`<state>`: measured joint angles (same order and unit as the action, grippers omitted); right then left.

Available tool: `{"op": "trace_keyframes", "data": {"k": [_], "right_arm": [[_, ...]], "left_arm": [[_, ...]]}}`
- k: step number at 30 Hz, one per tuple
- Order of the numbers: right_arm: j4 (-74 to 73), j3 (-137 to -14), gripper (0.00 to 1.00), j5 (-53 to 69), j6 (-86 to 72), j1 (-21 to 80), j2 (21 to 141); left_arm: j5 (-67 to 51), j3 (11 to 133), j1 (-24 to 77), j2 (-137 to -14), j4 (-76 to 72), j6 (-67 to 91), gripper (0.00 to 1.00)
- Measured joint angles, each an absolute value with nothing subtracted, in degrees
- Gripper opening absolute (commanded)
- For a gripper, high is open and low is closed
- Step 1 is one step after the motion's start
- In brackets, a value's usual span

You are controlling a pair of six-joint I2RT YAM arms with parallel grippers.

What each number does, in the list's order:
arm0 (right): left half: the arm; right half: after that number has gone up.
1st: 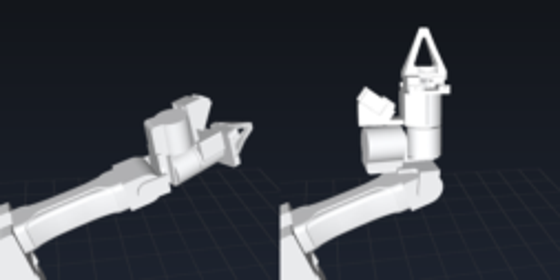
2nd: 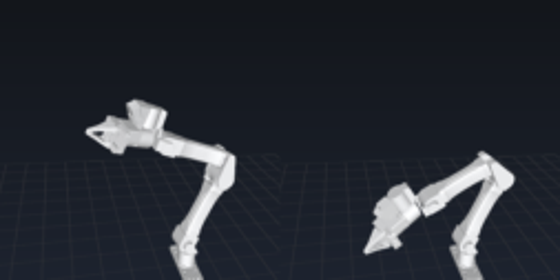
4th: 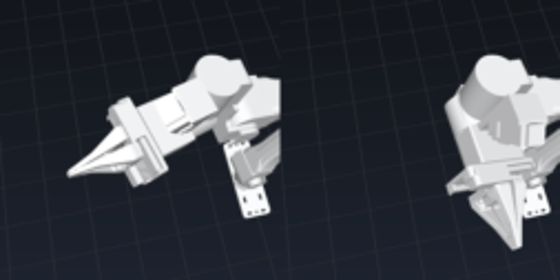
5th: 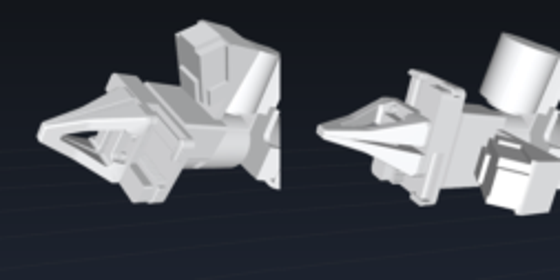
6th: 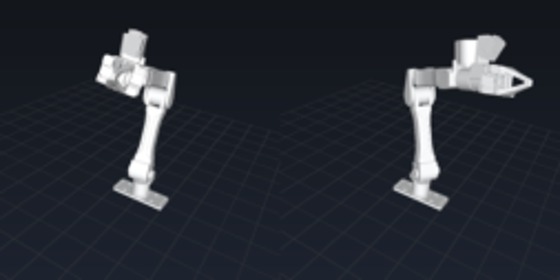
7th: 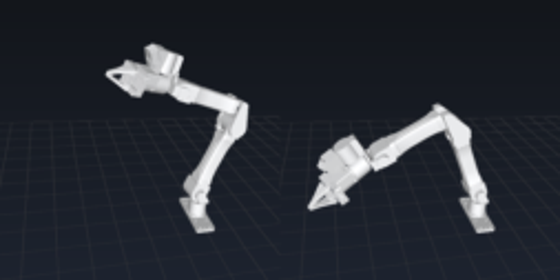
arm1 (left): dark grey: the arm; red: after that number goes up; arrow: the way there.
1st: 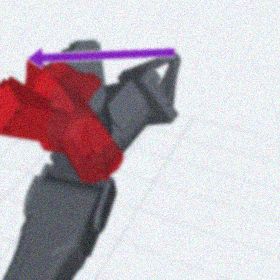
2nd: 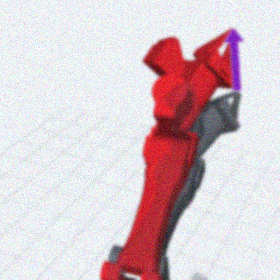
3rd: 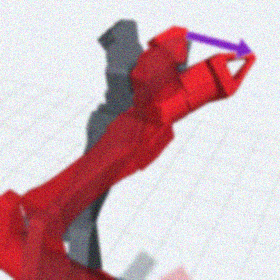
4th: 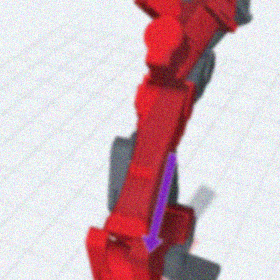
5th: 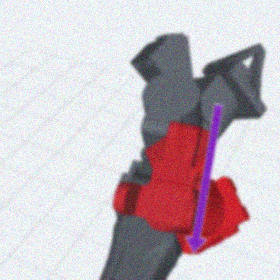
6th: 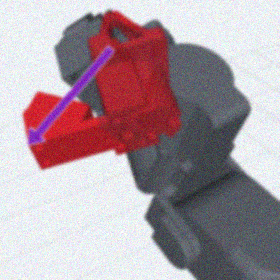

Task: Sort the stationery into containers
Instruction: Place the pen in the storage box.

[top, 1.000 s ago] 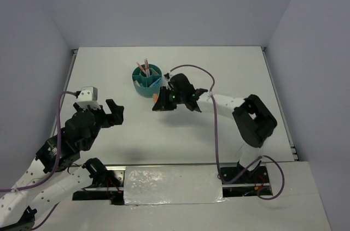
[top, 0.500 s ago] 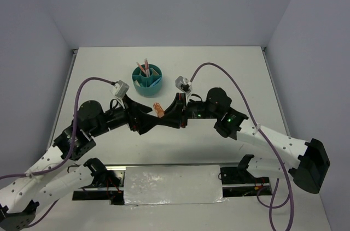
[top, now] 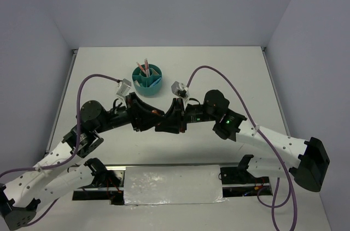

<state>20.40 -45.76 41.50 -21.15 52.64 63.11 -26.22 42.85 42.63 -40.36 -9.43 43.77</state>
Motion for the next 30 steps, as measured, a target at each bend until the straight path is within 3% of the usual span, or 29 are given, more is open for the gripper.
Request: {"op": "trace_keyframes", "data": {"k": [1, 2, 3, 4, 6, 7, 14, 20, 24, 30], "right_arm": [[20.4, -45.8, 0.00, 41.6, -21.1, 52.6, 63.1], [20.4, -45.8, 0.00, 42.0, -21.1, 52.6, 63.0], [20.3, -45.8, 0.04, 42.5, -21.5, 52.6, 62.9], [19.7, -45.8, 0.15, 42.1, -22.1, 52.6, 62.6], [18.7, -45.8, 0.87, 41.7, -22.5, 52.6, 62.5], [18.3, -45.8, 0.99, 41.1, -21.7, 52.6, 62.5], [16.6, -40.5, 1.00, 33.9, -20.4, 45.1, 59.7], [2.0, -35.7, 1.00, 11.9, -22.3, 41.2, 52.9], [-2.0, -34.6, 1.00, 7.3, -22.7, 41.2, 44.3], [-5.7, -31.4, 1.00, 6.5, -23.4, 41.3, 31.8]], "left_arm": [[-26.2, 42.7, 42.6, -40.6, -9.5, 43.8, 0.40], [-26.2, 42.7, 42.6, -40.7, -9.5, 43.7, 0.17], [-26.0, 42.6, 42.6, -40.9, -9.5, 43.1, 0.07], [-25.9, 42.4, 42.4, -41.0, -9.5, 42.3, 0.00], [-25.4, 42.5, 42.6, -41.2, -9.4, 40.8, 0.00], [-24.2, 42.5, 42.6, -41.5, -8.5, 40.8, 0.00], [-6.9, 46.7, 42.7, -47.6, -0.2, 35.3, 0.00], [7.0, 54.4, 41.5, -62.0, -6.0, 19.5, 0.00], [6.9, 56.7, 38.0, -73.3, -14.7, 5.9, 0.00], [-0.6, 64.6, 29.1, -88.4, -16.0, -3.6, 0.04]]}}
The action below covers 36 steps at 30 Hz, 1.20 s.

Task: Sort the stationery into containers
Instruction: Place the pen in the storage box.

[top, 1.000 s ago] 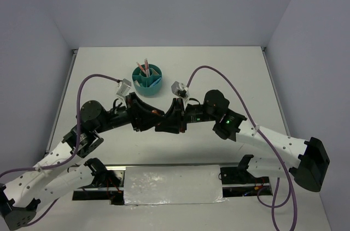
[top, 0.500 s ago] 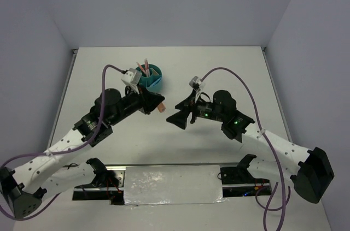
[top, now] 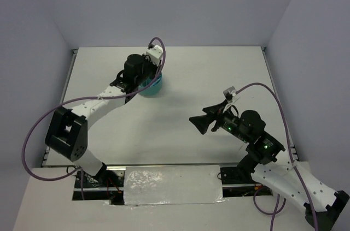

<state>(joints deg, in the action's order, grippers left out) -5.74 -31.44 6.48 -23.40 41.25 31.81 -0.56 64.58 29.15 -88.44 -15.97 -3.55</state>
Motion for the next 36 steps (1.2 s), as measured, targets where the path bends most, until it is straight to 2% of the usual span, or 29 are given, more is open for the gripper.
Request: {"op": "trace_keyframes", "data": {"k": [9, 19, 25, 28, 29, 32, 36], "right_arm": [[-9.3, -30.7, 1.00, 9.7, -23.6, 41.3, 24.0], [-9.9, -30.6, 1.00, 11.6, -23.6, 41.3, 25.4], [-10.1, -30.5, 1.00, 11.8, -23.5, 41.3, 25.4], [-10.7, -30.5, 1.00, 11.8, -23.5, 41.3, 24.9], [-10.8, -30.5, 1.00, 11.8, -23.4, 41.3, 24.7], [-11.1, -30.5, 1.00, 11.8, -23.1, 41.3, 24.6], [-11.5, -30.5, 1.00, 11.8, -22.9, 41.3, 24.6]], "left_arm": [[-6.9, 66.8, 22.6, -96.3, -18.2, -7.2, 0.08], [-8.2, 66.1, 22.5, -97.0, -21.3, -7.2, 0.14], [-7.5, 64.0, 22.5, -97.0, -22.4, -7.4, 0.24], [-7.1, 63.5, 22.5, -97.0, -22.4, -7.3, 0.34], [-6.7, 63.3, 22.5, -97.0, -22.7, -7.4, 0.44], [-5.3, 62.0, 22.5, -97.0, -23.7, -7.4, 0.58], [-4.2, 61.5, 22.5, -97.0, -23.6, -7.4, 0.67]]}}
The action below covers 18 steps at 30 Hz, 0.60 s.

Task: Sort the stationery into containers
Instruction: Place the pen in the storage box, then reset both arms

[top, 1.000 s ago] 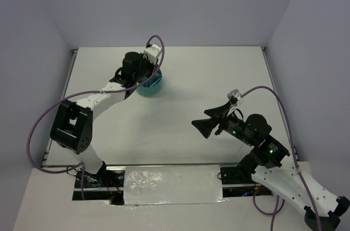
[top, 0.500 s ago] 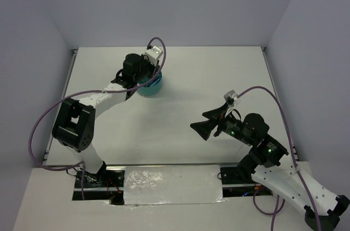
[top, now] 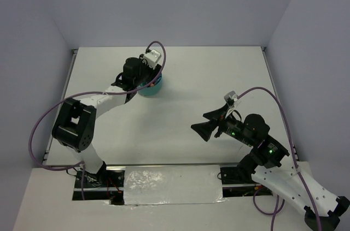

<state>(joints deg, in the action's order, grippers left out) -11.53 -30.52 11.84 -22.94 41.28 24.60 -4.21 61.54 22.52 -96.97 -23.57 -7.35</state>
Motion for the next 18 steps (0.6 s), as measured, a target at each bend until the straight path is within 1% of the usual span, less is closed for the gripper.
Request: {"op": "trace_keyframes", "data": {"k": [3, 4, 5, 7, 8, 10, 14, 18], "right_arm": [[-11.8, -30.5, 1.00, 11.8, -22.8, 41.3, 24.6], [-11.9, -30.5, 1.00, 11.7, -22.7, 41.3, 24.6], [-12.1, -30.6, 1.00, 11.5, -22.6, 41.3, 24.6], [-13.1, -31.0, 1.00, 10.7, -22.2, 41.3, 24.8], [-13.8, -31.5, 1.00, 9.8, -21.9, 41.3, 25.2], [-15.8, -33.1, 1.00, 7.7, -21.4, 41.3, 26.9], [-21.4, -40.1, 1.00, 0.1, -20.1, 41.3, 31.9], [-27.4, -49.1, 1.00, -8.5, -18.3, 41.3, 35.9]], "left_arm": [[-3.7, 61.5, 22.5, -97.0, -23.8, -7.3, 0.70], [-3.4, 61.5, 22.5, -96.9, -23.8, -7.2, 0.74], [-3.1, 61.5, 22.5, -96.8, -23.8, -7.1, 0.76], [-2.0, 61.5, 22.5, -95.7, -23.1, -5.9, 0.94], [-1.4, 61.5, 22.5, -94.5, -22.5, -4.4, 0.98], [1.2, 62.4, 22.5, -91.5, -19.0, -0.4, 0.99], [9.7, 70.2, 22.6, -83.5, -5.2, 11.6, 0.99], [19.6, 72.6, 22.5, -71.3, 10.6, 23.2, 0.99]]}}
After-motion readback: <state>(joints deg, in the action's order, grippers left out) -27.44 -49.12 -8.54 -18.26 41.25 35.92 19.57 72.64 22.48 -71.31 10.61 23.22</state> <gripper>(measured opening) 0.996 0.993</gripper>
